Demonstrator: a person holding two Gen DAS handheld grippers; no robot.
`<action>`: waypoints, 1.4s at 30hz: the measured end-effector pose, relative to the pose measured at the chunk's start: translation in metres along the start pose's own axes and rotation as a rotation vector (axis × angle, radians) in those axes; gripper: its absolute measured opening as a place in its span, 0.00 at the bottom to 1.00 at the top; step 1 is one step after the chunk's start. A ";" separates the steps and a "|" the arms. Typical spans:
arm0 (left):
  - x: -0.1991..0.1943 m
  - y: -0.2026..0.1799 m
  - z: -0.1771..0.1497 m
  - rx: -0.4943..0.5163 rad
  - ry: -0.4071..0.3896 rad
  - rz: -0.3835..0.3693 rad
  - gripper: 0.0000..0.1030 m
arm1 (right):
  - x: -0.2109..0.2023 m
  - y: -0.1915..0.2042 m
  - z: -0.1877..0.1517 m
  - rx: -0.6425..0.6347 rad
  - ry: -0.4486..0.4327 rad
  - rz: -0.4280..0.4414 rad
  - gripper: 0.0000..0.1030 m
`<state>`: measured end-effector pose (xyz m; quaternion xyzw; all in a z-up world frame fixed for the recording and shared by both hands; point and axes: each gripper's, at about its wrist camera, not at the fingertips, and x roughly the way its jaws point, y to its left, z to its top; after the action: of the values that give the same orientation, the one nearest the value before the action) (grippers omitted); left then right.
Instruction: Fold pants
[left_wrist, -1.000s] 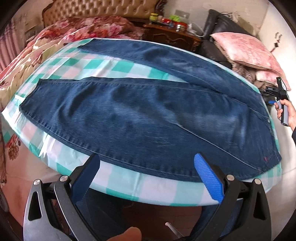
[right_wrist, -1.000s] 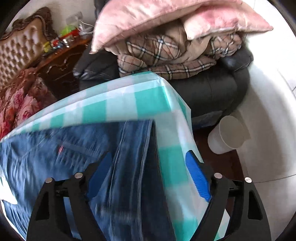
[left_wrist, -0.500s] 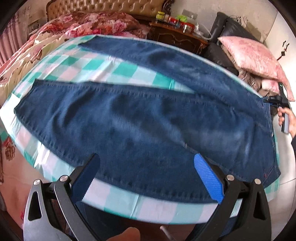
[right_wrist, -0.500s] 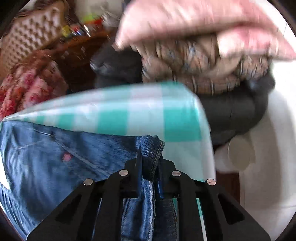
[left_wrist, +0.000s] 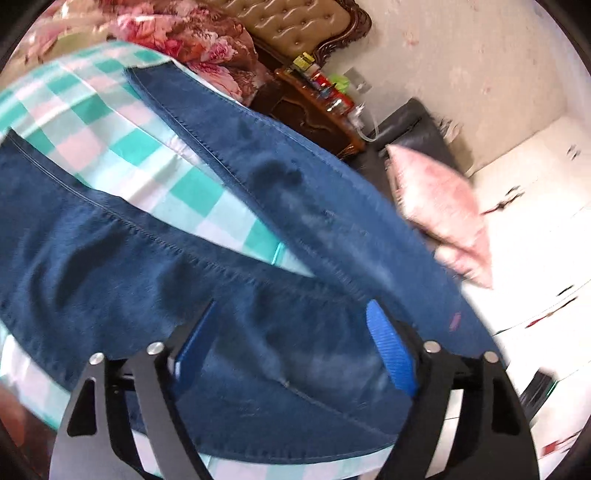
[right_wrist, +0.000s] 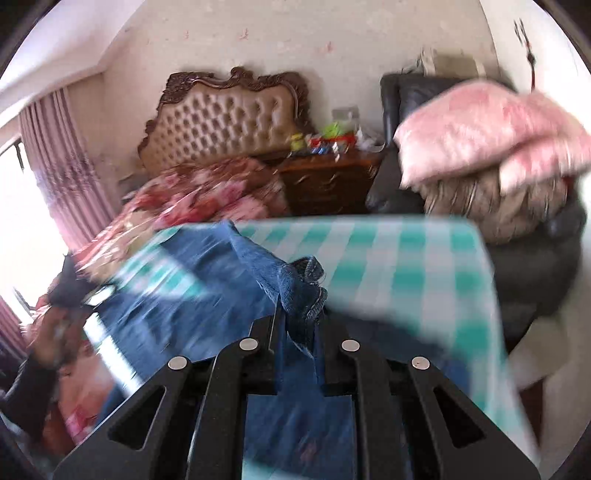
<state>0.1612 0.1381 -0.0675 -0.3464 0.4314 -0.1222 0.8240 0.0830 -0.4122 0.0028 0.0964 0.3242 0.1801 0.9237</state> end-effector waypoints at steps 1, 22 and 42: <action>0.002 0.004 0.003 -0.013 0.005 -0.024 0.68 | -0.006 0.000 -0.024 0.036 0.026 0.017 0.13; 0.144 0.109 0.155 -0.398 0.094 -0.018 0.30 | -0.011 -0.032 -0.040 0.209 0.035 -0.010 0.13; 0.030 0.051 0.147 -0.282 -0.074 -0.078 0.01 | -0.017 -0.073 -0.001 0.219 0.031 -0.073 0.13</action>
<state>0.2911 0.2290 -0.0637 -0.4794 0.4000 -0.0796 0.7771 0.0898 -0.4860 -0.0097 0.1819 0.3596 0.1114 0.9084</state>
